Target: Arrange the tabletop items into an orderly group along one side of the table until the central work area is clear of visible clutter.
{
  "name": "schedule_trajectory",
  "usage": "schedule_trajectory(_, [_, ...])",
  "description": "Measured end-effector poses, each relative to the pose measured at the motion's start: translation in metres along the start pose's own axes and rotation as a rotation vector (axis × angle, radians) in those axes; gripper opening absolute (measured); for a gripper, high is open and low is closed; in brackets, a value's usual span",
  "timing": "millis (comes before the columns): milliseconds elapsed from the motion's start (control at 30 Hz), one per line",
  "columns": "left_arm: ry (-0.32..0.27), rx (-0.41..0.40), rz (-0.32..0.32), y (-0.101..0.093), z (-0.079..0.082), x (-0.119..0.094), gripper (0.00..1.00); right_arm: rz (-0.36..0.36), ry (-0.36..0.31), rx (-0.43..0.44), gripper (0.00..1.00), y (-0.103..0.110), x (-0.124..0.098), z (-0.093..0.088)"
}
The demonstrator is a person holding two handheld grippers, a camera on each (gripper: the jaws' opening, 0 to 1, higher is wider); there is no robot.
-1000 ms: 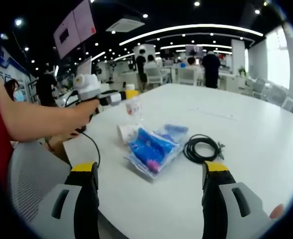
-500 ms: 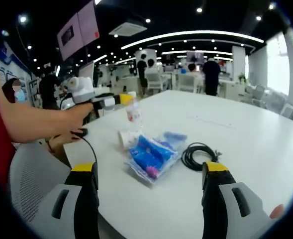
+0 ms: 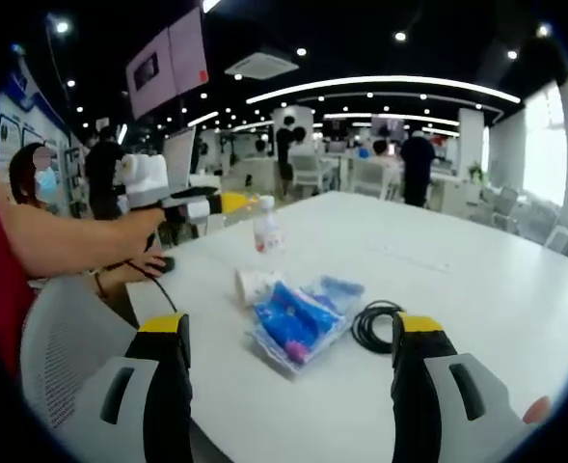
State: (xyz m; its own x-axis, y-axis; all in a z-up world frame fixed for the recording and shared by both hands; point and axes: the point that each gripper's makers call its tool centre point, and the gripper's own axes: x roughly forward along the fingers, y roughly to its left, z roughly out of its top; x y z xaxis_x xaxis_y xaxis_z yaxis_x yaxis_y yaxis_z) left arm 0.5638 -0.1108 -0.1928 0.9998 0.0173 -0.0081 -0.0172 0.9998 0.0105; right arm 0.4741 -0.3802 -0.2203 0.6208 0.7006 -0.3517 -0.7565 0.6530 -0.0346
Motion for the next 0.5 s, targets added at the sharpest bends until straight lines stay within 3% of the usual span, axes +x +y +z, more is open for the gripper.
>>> schedule_trajectory(500, [-0.08,0.004,-0.073,-0.017,0.043,-0.049,0.7,0.024,-0.035,-0.108,0.86,0.002,0.012,0.036])
